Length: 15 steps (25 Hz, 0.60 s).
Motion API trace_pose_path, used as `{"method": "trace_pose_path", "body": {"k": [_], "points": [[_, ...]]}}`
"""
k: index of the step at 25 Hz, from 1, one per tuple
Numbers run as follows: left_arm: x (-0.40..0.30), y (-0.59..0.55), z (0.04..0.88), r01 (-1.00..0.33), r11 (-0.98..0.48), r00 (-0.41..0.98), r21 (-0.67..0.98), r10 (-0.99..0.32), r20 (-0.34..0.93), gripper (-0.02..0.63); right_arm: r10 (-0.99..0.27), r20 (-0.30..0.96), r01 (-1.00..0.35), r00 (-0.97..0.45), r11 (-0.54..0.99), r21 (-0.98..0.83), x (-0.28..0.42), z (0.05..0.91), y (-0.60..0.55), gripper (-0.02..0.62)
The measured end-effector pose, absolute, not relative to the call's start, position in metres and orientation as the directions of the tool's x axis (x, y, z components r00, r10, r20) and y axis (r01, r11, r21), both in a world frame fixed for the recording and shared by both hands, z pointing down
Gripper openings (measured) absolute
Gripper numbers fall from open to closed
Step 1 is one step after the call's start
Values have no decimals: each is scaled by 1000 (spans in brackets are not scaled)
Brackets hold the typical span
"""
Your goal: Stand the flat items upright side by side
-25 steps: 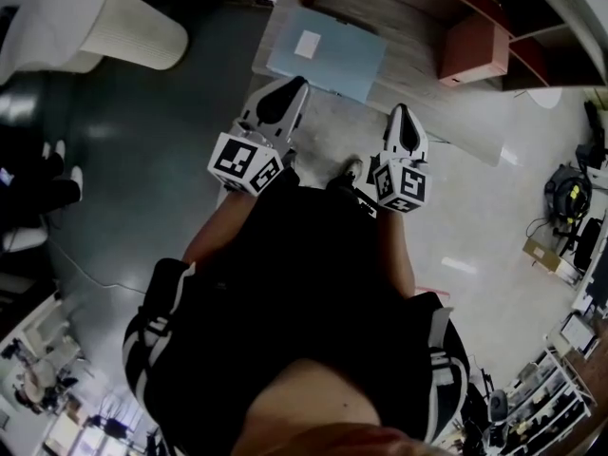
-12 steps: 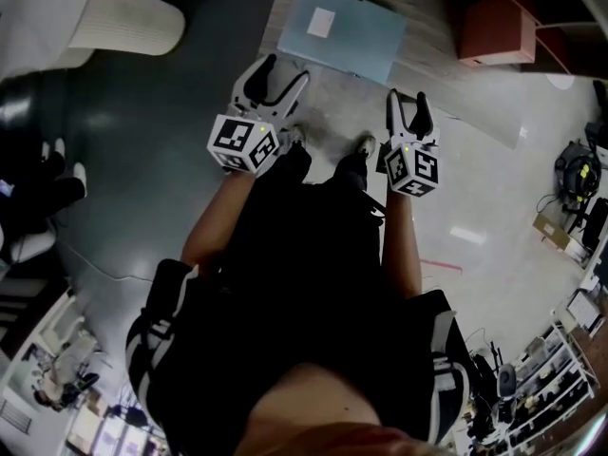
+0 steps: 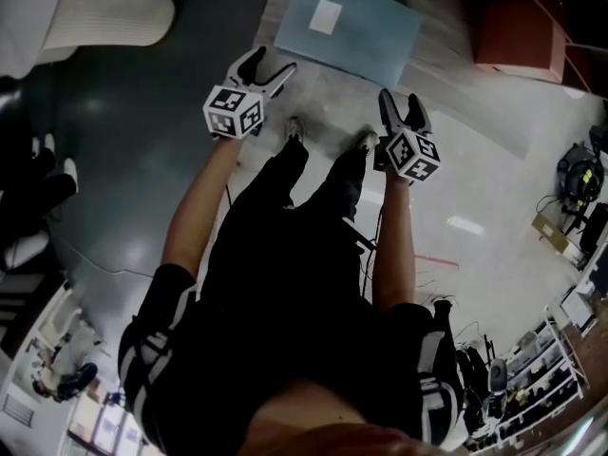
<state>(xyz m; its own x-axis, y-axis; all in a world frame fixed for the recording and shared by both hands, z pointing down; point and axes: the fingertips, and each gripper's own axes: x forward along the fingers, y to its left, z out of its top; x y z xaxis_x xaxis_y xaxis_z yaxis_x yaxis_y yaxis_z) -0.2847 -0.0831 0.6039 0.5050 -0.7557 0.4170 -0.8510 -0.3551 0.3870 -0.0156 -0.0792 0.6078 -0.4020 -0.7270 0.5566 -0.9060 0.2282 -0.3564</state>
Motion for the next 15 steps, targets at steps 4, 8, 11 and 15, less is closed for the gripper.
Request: {"method": "trace_pose_path", "body": {"k": [4,8,11,15], "points": [[-292,-99,656,-857,-331,502,396,-711,492,331,-697,600,-908,-392,192,-372,-11,649,-86,341],[-293,-106,688,-852,-340,516,397,-672,531,333,-679,614,-902,-402,177,-394,-9,677,-93,342],[-290,-107,696,-839,-373,542,397,-645,539,334,-669,606,-888,-430,193,-418,-13,683,-94,342],[-284,-110,696,-820,-420,572,388,-624,533,334,-658,590,-868,-468,216,-447,-18,687,-95,342]]}}
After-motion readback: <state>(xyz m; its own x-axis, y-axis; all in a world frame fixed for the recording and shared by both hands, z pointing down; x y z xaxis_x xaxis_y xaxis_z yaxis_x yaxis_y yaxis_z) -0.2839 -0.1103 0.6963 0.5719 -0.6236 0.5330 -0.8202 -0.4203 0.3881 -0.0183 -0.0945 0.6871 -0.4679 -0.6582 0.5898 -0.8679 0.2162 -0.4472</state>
